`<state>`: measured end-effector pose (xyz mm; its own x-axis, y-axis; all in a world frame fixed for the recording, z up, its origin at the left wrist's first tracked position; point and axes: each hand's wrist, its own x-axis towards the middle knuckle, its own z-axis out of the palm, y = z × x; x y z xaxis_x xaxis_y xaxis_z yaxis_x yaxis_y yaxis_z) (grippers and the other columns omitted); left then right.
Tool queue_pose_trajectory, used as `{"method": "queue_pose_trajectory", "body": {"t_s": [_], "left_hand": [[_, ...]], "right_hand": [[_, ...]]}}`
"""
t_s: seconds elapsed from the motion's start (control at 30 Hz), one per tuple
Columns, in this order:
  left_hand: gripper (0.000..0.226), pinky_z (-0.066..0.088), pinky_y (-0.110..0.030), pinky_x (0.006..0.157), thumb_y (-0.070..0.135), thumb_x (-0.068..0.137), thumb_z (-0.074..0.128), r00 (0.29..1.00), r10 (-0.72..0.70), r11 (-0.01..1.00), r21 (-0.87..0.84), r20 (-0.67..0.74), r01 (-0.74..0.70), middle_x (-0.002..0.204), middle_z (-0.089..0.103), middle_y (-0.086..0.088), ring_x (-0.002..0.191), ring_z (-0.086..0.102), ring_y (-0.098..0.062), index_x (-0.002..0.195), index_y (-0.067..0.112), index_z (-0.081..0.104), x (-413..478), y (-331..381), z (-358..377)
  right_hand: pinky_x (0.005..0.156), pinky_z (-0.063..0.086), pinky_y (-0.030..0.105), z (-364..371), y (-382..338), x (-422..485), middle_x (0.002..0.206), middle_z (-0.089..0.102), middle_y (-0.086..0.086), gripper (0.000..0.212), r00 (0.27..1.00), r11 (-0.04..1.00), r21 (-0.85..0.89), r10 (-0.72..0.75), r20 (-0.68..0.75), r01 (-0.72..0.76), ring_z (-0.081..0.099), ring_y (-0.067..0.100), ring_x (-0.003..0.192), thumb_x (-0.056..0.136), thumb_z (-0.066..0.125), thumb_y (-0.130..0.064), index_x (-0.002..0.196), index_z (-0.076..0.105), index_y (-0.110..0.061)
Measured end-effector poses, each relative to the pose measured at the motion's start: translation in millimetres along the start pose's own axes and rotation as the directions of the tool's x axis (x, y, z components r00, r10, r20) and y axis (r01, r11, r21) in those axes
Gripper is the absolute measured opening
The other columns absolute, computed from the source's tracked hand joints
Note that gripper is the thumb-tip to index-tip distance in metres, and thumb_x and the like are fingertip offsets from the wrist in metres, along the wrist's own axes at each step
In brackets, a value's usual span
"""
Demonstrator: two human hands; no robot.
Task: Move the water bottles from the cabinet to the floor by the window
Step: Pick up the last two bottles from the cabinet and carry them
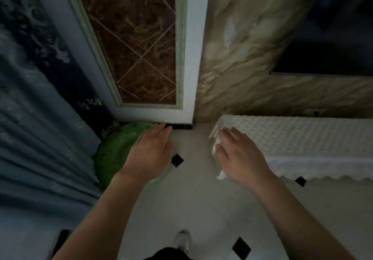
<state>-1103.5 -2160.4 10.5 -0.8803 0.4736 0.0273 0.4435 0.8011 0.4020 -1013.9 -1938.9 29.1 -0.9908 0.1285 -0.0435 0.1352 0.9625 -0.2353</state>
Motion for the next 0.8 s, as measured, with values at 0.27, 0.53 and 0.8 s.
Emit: {"method": "queue_pose_trajectory", "body": {"t_s": [0.27, 0.53, 0.8], "left_hand": [[0.062, 0.017, -0.034, 0.120, 0.041, 0.090, 0.027, 0.991, 0.110, 0.994, -0.018, 0.076, -0.109, 0.155, 0.034, -0.007, 0.145, 0.027, -0.020, 0.146, 0.016, 0.039, 62, 65, 16], [0.078, 0.022, -0.039, 0.119, 0.051, 0.084, 0.011, 0.978, 0.189, 0.978, 0.071, 0.086, -0.195, 0.153, 0.038, -0.009, 0.143, 0.031, -0.023, 0.146, 0.015, 0.041, 99, 155, 57], [0.057, 0.037, -0.040, 0.107, 0.040, 0.092, 0.029, 0.964, 0.261, 0.961, 0.077, 0.044, -0.264, 0.133, 0.058, -0.013, 0.122, 0.054, -0.030, 0.134, 0.010, 0.053, 133, 294, 113]], "right_hand": [[0.119, 0.015, 0.037, -13, 66, 12, 0.157, 0.032, 0.005, 0.055, 0.989, 0.989, 0.014, 0.145, 0.031, -0.146, 0.024, 0.021, 0.146, 0.100, 0.026, -0.038, 0.149, 0.032, -0.013], [0.120, 0.012, 0.034, -40, 170, 8, 0.159, 0.027, 0.006, 0.053, 0.986, 0.984, 0.059, 0.166, 0.014, -0.167, 0.019, 0.021, 0.148, 0.103, 0.031, -0.036, 0.151, 0.027, -0.013], [0.118, 0.018, 0.033, -83, 309, -28, 0.155, 0.035, 0.006, 0.052, 0.986, 0.985, 0.056, 0.163, -0.030, -0.161, 0.027, 0.021, 0.144, 0.103, 0.034, -0.034, 0.149, 0.033, -0.011]]}}
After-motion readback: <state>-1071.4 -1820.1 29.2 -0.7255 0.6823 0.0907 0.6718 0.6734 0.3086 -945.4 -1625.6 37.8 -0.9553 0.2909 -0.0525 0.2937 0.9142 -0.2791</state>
